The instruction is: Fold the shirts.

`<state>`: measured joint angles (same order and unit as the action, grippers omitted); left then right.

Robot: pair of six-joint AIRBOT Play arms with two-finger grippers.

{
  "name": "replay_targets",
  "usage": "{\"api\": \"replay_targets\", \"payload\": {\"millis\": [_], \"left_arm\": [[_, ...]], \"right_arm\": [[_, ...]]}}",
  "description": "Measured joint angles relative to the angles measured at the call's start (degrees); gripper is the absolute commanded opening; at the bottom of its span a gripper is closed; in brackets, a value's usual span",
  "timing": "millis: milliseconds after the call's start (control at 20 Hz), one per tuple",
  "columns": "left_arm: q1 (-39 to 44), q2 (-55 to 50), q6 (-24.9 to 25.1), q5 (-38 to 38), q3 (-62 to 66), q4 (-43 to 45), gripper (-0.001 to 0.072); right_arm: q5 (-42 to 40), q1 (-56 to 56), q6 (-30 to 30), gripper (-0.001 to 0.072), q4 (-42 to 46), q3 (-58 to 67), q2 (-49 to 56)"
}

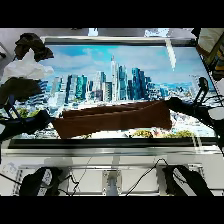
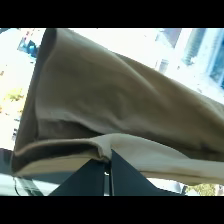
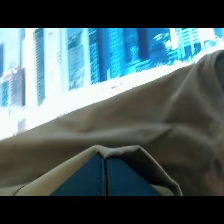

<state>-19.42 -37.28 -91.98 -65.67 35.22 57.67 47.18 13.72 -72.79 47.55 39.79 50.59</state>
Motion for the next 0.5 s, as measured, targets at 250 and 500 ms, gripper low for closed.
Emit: {"api": "replay_targets", "payload": {"millis": [250, 500], "left_arm": [[4.9, -12.8, 2.6, 6.4, 0.0, -1.7, 0.0012], [13.2, -25.3, 2.1, 16.4, 0.0, -2.2, 0.0012]], "right_arm": [[-9.2, 0.0, 4.8, 0.0026, -2.9, 0.0, 10.6], [-15.9, 0.0, 7.3, 0.0026, -3.6, 0.3, 18.7]]}}
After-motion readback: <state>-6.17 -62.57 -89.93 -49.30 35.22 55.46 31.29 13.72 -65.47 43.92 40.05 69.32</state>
